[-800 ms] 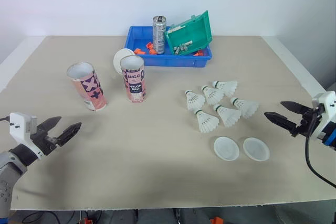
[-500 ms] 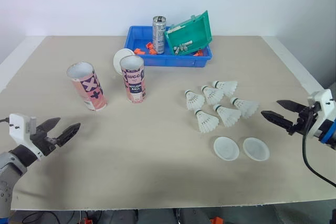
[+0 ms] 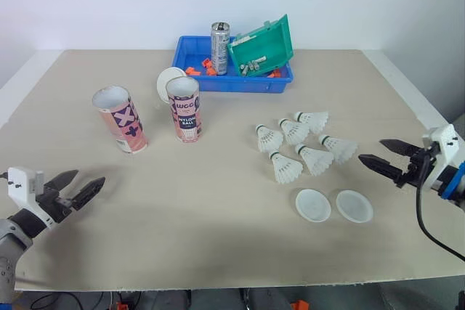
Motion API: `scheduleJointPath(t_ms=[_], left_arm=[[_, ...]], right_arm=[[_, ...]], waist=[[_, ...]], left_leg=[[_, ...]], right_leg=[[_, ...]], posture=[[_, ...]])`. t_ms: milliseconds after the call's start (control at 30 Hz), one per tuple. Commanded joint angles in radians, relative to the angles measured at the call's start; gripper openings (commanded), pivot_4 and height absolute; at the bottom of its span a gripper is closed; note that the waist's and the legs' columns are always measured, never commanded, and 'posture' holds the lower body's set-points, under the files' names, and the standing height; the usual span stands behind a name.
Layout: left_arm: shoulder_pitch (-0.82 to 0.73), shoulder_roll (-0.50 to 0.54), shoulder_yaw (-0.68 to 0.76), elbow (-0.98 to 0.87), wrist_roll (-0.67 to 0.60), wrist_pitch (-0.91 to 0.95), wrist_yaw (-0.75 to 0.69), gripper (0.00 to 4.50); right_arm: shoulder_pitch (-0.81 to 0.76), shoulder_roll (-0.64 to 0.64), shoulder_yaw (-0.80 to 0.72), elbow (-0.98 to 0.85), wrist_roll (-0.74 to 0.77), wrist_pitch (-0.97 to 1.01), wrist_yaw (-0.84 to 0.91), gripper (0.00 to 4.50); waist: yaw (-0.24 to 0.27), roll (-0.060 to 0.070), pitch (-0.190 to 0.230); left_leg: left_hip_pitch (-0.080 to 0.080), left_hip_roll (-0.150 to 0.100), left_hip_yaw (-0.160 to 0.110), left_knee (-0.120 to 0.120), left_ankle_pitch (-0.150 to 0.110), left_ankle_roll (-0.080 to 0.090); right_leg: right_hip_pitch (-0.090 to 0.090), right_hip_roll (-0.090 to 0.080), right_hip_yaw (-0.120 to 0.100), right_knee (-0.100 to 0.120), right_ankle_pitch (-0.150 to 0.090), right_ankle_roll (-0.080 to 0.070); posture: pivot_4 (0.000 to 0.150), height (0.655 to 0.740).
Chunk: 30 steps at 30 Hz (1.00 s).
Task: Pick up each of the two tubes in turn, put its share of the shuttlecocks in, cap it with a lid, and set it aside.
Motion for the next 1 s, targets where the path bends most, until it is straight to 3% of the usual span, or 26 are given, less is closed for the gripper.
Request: scheduleJointPath(t_ms=[33,333,533,733,1000], left_arm=[[-0.027,0.022,0.017,0.060,0.007,-0.034,-0.027,4.50],[-0.082,0.028,-0.001,0.283,0.117,-0.358,-0.134,4.50],[-0.164,0.004,-0.051,0.324,0.102,-0.380,-0.185,4.50],[-0.283,-0.025,-0.134,0.298,0.098,-0.319,-0.181,4.50],[-0.436,-0.045,-0.180,0.425,0.128,-0.308,-0.138,4.50]], right_arm=[[-0.004,0.000,-0.037,-0.052,0.036,0.012,-0.004,4.47],[-0.052,0.053,0.004,-0.448,0.210,0.218,-0.041,4.47],[-0.139,0.197,0.173,-0.737,0.292,0.312,-0.117,4.47],[-0.126,0.310,0.371,-0.835,0.207,0.291,-0.167,4.47],[-0.104,0.384,0.411,-0.840,0.171,0.262,-0.230,4.47]], waist=[[0.000,0.000,0.000],[-0.001,0.000,0.000],[0.000,0.000,0.000],[0.007,0.000,-0.001],[0.012,-0.001,-0.001]], left_leg=[[0.000,0.000,0.000,0.000,0.000,0.000],[0.000,0.001,0.000,-0.001,0.000,0.000],[-0.001,0.002,-0.002,-0.001,0.000,0.000],[-0.004,0.001,-0.003,0.000,0.000,0.000],[-0.007,0.002,-0.006,0.000,0.000,0.000]], right_leg=[[0.000,0.000,0.000,0.000,0.000,0.000],[-0.001,0.000,-0.001,0.001,0.000,-0.001],[-0.001,0.001,-0.002,0.001,0.001,-0.002],[-0.001,0.001,-0.003,0.000,0.002,0.004],[-0.005,0.002,-0.006,0.001,0.003,0.003]], posture=[[0.150,0.7061],[0.150,0.7061],[0.150,0.7061],[0.150,0.7061],[0.150,0.7061]])
